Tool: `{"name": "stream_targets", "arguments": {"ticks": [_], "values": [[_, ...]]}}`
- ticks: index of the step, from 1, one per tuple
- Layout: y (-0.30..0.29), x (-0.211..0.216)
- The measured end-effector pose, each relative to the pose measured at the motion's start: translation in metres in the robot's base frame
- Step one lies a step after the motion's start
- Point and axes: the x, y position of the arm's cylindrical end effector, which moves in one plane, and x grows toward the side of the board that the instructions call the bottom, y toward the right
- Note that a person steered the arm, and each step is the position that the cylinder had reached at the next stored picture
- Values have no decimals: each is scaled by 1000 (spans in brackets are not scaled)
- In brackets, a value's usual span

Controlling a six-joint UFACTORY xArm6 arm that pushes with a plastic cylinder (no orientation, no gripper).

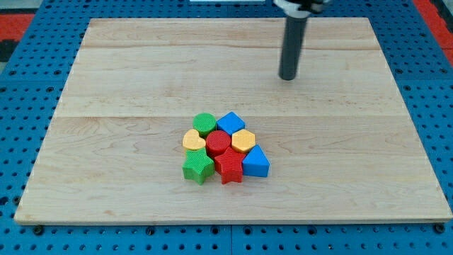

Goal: Nudge the group of blocks left a bit

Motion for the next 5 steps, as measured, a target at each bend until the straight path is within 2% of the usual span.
{"name": "stream_targets", "arguments": {"ticks": [3, 4, 5], "values": [[148, 15], [159, 47], [169, 52]]}}
